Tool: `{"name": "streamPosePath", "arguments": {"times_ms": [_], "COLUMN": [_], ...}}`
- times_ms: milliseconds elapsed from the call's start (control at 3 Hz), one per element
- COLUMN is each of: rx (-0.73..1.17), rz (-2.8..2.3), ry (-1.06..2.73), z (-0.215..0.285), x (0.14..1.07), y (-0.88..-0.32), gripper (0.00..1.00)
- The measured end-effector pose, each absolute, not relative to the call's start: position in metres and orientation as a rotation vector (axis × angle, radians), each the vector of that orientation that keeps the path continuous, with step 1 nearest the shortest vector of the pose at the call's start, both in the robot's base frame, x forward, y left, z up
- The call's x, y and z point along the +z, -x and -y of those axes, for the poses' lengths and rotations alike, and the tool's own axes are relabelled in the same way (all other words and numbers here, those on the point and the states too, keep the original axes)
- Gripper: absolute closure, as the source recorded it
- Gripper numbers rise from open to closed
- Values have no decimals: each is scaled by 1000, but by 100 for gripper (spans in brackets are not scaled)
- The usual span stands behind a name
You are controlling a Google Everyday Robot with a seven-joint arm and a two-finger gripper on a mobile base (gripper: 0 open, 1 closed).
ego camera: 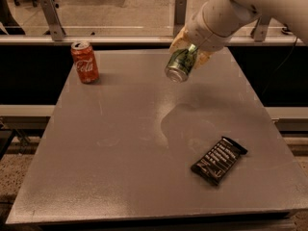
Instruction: Place green can upright
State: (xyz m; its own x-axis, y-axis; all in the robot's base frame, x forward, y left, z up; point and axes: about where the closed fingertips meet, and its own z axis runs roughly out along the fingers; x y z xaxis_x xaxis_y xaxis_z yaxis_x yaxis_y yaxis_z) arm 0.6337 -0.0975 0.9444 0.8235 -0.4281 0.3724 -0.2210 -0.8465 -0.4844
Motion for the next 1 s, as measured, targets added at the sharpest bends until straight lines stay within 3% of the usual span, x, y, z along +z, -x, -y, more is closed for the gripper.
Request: {"name": "streamPosePath", "arguments": {"times_ms": [1000], "rx": [-922], "rz": [131], "ry": [2581], "z": [73], "x": [940], "y": [-654], "gripper": [100]}}
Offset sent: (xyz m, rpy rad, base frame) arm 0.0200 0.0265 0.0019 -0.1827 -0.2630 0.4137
